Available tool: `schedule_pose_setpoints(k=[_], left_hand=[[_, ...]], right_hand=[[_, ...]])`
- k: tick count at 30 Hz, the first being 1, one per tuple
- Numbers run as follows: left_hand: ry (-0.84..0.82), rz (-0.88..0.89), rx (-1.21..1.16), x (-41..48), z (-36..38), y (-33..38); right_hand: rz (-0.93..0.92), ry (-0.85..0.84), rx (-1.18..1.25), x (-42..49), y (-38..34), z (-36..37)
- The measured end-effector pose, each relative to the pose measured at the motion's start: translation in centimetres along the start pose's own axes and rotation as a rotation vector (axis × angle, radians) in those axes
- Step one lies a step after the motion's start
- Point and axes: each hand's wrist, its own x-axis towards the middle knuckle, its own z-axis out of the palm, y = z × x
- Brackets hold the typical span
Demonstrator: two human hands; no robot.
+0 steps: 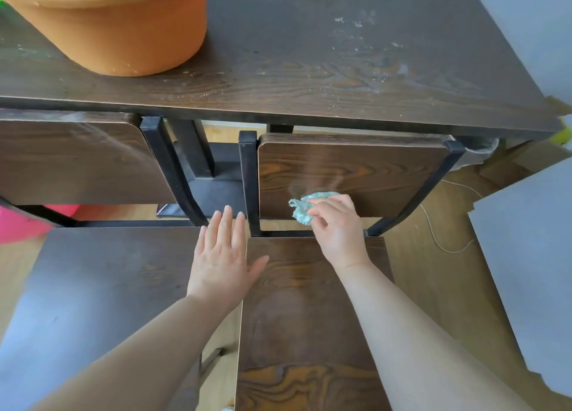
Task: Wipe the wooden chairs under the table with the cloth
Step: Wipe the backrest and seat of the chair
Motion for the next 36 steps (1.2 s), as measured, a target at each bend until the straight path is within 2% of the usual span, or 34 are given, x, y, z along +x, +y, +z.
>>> schedule_pose_setpoints(k=[2,4,9,11,20,29,36], left_hand=[[-0.011,0.005,0.001,0.1,0.3,1.5],[-0.009,0.013,-0.005,0.2,0.2,3.1],[-0.022,0.059,-0.038,0.5,-0.2,6.7],[-0.034,0.058,-0.03,0.7,0.1,7.3],[-0.16,0.022,0.016,2.0,2.8,8.5],[-0.249,-0.035,0.023,0.8,6.1,8.9],[-0.291,-0.077,0.026,0.0,7.2,8.3]], right_hand=[[0.051,-0.048,0.011,-0.6,0.8,-0.4],[0.031,-0.012,0.026,-0.9,1.0,-1.5],[-0.143,0.351,0.02,1.3,1.0,-6.8],[-0.2,0.413,-0.004,2.8,1.4,-7.8],[-0.327,0.334,-0.029,2.6,5.2,-4.8],[-0.32,0.115,-0.061,0.3,7.4,2.0],[-0.328,0.004,-0.098,-0.5,7.9,3.2]])
